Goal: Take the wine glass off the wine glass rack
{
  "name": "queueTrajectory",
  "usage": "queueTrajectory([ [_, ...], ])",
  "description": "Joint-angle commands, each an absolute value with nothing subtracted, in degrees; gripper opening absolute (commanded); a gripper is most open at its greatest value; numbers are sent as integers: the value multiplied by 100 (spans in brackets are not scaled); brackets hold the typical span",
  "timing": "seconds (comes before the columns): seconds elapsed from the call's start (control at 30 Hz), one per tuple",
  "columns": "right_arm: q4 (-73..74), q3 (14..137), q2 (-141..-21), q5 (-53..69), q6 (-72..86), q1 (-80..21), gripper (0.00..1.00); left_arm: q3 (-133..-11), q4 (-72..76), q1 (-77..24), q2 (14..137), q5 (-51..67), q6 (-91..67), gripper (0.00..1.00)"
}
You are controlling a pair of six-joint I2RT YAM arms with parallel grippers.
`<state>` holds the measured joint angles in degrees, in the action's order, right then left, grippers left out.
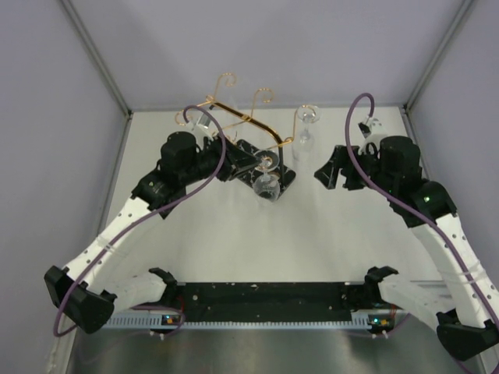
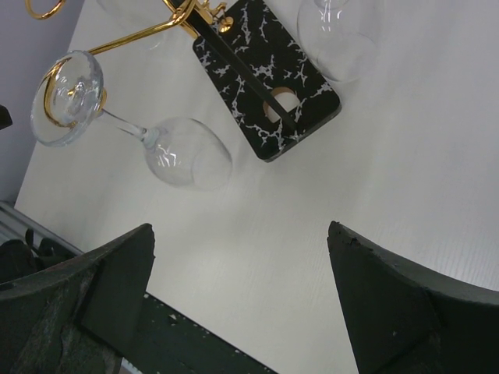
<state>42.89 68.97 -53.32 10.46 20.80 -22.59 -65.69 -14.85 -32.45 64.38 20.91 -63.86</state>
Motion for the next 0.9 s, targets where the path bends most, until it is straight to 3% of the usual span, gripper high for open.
queueTrajectory([
  [0.0,4131,6882,-5221,1099,2048,-2250,91,-6689,-1380,-3243,6381,1995,-6337,35],
  [0.47,4078,6838,-5326,1204,2101,-2241,91,-6302,-1705,-3234,5827,1960,-6275,38],
  [0.87,4069,6829,-5282,1151,2074,-2241,91,-6486,-1345,-3164,6486,2179,-6258,40],
])
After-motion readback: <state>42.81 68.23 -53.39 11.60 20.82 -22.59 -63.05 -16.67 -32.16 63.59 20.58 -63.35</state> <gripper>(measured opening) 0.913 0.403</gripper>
